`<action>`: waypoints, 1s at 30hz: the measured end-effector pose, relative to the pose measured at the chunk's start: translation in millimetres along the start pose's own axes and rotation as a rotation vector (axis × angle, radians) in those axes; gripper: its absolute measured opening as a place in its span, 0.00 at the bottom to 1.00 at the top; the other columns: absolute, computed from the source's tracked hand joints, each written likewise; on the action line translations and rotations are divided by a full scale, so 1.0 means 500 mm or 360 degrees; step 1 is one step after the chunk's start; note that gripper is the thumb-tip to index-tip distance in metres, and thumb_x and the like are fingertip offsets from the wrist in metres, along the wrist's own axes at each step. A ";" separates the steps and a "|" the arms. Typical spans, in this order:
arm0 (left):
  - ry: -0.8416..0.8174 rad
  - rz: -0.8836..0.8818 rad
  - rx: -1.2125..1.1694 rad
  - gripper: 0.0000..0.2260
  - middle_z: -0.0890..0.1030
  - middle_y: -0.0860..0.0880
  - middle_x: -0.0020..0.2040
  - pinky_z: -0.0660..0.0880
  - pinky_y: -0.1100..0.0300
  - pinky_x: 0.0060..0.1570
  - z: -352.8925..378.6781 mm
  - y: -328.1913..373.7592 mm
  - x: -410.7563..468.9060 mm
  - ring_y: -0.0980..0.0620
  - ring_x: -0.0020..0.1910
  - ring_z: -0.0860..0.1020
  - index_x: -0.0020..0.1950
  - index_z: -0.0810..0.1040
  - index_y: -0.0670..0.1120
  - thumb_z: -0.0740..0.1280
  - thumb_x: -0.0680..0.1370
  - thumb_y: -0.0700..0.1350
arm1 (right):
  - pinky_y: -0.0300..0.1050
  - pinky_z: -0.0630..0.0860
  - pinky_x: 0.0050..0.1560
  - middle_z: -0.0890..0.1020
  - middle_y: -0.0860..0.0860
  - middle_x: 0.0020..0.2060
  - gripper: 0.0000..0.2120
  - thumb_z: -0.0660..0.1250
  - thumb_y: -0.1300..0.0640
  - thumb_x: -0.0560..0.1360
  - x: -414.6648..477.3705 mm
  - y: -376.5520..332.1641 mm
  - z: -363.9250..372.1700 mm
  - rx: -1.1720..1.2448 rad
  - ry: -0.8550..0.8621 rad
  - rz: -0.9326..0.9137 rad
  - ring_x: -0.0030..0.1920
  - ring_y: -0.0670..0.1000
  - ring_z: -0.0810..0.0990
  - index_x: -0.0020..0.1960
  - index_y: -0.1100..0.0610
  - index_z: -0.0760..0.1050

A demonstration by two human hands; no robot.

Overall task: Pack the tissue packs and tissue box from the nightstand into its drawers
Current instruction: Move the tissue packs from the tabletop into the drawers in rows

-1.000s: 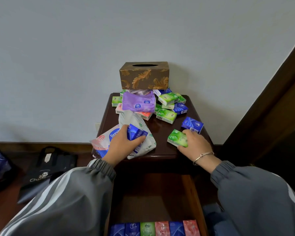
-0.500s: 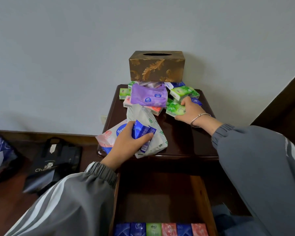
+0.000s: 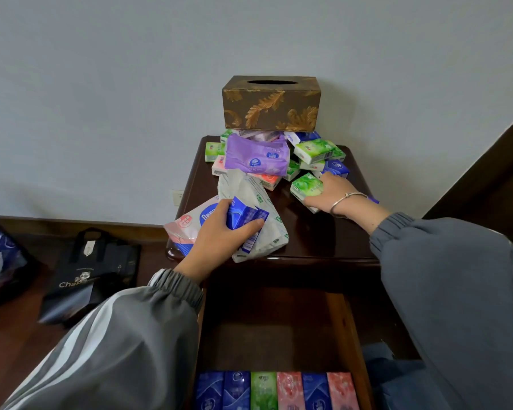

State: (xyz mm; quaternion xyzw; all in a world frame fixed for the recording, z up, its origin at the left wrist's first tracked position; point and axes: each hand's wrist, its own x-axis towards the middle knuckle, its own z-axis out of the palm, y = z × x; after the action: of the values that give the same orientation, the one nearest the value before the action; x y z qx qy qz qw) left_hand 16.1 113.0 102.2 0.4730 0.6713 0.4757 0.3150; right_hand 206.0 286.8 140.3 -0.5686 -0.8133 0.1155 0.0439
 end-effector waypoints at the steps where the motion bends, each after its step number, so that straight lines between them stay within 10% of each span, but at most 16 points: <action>1: 0.0004 0.0002 0.0009 0.24 0.77 0.63 0.50 0.72 0.77 0.32 0.000 0.001 -0.001 0.70 0.44 0.77 0.59 0.69 0.56 0.72 0.68 0.63 | 0.45 0.66 0.42 0.76 0.60 0.56 0.31 0.70 0.46 0.69 -0.004 -0.007 0.008 0.0006 0.0038 0.0050 0.54 0.61 0.76 0.63 0.64 0.65; 12: 0.0158 0.0024 0.0081 0.21 0.77 0.60 0.48 0.75 0.60 0.48 0.025 0.019 -0.020 0.59 0.48 0.77 0.56 0.69 0.52 0.73 0.70 0.57 | 0.53 0.71 0.56 0.69 0.63 0.62 0.38 0.74 0.53 0.66 -0.049 -0.042 0.051 0.0210 0.0349 0.0253 0.59 0.65 0.72 0.67 0.62 0.58; 24: 0.0383 0.0357 -0.0205 0.18 0.80 0.62 0.48 0.74 0.73 0.41 -0.024 0.110 -0.112 0.65 0.46 0.79 0.57 0.72 0.55 0.74 0.71 0.52 | 0.52 0.68 0.58 0.71 0.63 0.59 0.33 0.75 0.56 0.65 -0.109 -0.027 0.058 0.0122 0.0452 0.0151 0.57 0.63 0.72 0.63 0.63 0.64; 30: 0.0587 0.0238 -0.0344 0.17 0.81 0.54 0.49 0.74 0.73 0.39 -0.087 0.078 -0.199 0.65 0.43 0.80 0.58 0.74 0.47 0.73 0.72 0.48 | 0.51 0.71 0.49 0.75 0.61 0.55 0.29 0.74 0.57 0.64 -0.170 -0.025 0.027 0.0797 0.0724 0.0208 0.55 0.62 0.74 0.61 0.63 0.68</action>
State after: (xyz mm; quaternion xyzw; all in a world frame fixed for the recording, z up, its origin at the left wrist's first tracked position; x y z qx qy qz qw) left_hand 26.4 9.1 151.3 0.3901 0.6258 0.6452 0.1996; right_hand 221.7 201.4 135.3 -0.6023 -0.6909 0.1844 0.3548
